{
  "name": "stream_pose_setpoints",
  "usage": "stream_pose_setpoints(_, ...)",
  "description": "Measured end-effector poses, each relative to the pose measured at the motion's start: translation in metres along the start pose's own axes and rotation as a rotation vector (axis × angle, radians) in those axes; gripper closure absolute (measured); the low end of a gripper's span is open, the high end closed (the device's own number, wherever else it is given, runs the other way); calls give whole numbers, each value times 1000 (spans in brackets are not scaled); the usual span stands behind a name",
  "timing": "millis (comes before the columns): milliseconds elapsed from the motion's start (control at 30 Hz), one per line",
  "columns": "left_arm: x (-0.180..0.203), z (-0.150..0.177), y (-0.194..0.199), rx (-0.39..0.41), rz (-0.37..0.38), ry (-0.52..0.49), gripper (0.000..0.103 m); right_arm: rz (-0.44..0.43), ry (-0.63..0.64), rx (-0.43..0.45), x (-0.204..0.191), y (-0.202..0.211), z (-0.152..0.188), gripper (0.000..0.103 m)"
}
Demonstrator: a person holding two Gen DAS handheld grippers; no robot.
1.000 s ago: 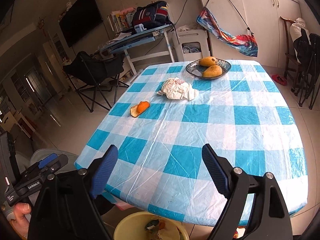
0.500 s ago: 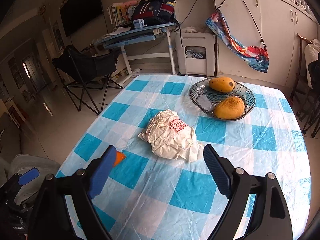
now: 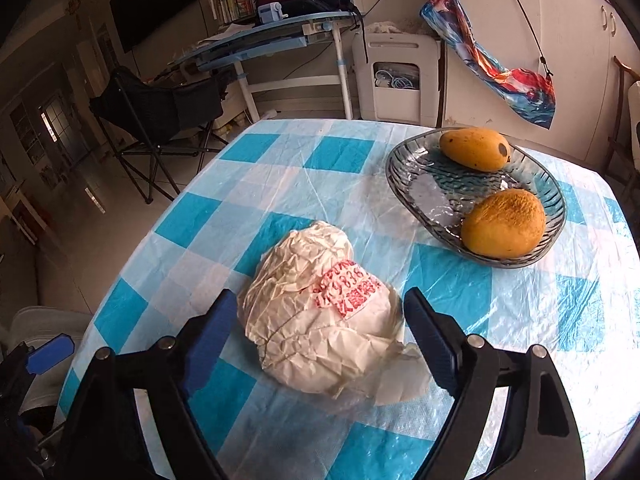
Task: Collect trash
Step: 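Grasp the crumpled white bag with the right tool while the left tool grasps the small orange peel, then carry the bag with the right tool while the left tool carries the peel, dropping both into the basin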
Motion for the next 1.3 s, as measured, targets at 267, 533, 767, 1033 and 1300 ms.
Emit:
stream_pose_setpoints(267, 26, -11, -42, -117, -51, -155, 16, -26, -25, -20, 9, 5, 4, 69)
stream_pose_setpoints(533, 35, -7, -49, -142, -20, -182, 85, -76, -72, 0, 12, 30, 10, 72)
stream_pose_setpoints(767, 32, 11, -1, -95, 29, -121, 86, -125, -83, 35, -2, 81, 33, 72)
stream_pose_setpoints(1033, 23, 45, 85, -19, 65, -36, 86, -153, -59, 80, -29, 146, 97, 72)
stream_pose_setpoints(1300, 19, 83, 157, 28, 88, -5, 86, -148, -35, 69, -45, 188, 158, 72)
Point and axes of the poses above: each gripper's, at about its wrist camera, not at the fingertips, and y roughly against the way its jaws point, x to its right, z to its underside, the point moved 10 cm from there along -y, roughly the way its jaws point, and after that the axes turned 8 degrees about -y, right-handed, at the moved point
